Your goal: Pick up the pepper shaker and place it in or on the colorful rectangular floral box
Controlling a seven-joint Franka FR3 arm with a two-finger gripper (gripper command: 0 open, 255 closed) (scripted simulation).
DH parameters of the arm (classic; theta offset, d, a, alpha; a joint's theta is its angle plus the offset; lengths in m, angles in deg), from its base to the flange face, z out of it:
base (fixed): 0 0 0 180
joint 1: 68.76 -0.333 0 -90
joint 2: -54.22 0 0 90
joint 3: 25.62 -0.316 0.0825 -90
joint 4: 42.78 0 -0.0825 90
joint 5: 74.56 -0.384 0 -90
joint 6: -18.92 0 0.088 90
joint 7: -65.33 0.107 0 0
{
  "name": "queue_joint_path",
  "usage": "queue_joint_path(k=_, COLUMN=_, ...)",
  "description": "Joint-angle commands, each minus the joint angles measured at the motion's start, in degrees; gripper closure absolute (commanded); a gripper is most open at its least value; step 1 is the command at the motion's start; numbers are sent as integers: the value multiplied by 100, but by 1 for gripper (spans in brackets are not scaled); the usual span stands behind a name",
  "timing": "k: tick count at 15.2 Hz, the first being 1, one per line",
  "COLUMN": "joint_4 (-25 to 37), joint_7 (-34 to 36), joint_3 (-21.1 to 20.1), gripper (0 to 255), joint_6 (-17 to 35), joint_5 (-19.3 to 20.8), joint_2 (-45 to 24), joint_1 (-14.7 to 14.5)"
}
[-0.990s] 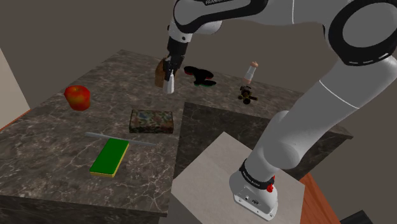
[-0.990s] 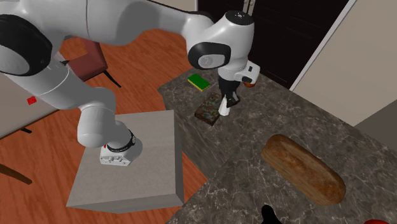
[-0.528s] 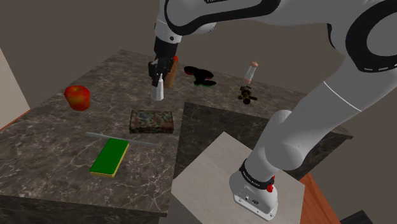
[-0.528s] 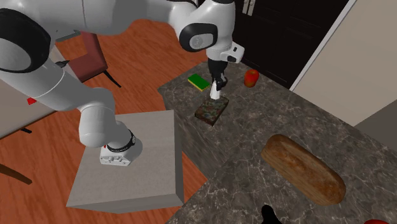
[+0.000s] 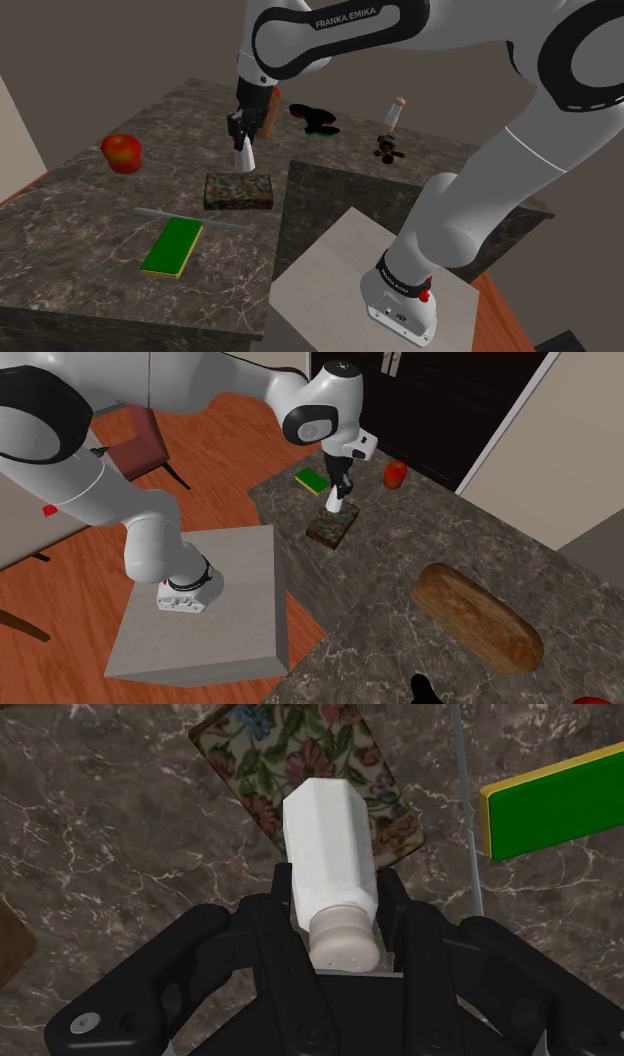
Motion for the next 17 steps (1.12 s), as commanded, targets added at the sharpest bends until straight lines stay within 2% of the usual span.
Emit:
queue_joint_path(k=1, joint_4=-113, joint_7=1, joint_3=-7, gripper=255, joint_6=154, joint_5=-4, joint_2=-37, joint_1=-4)
queue_joint_path(k=9, joint_4=-513, joint_7=-24, joint_3=-19, gripper=255, joint_6=847, joint_5=-17, joint_2=-330, joint_1=-10)
queue_joint_path(k=17, joint_4=-513, joint_7=-24, joint_3=-19, gripper=255, joint_6=847, joint_5=-17, joint_2=-330, joint_1=-10)
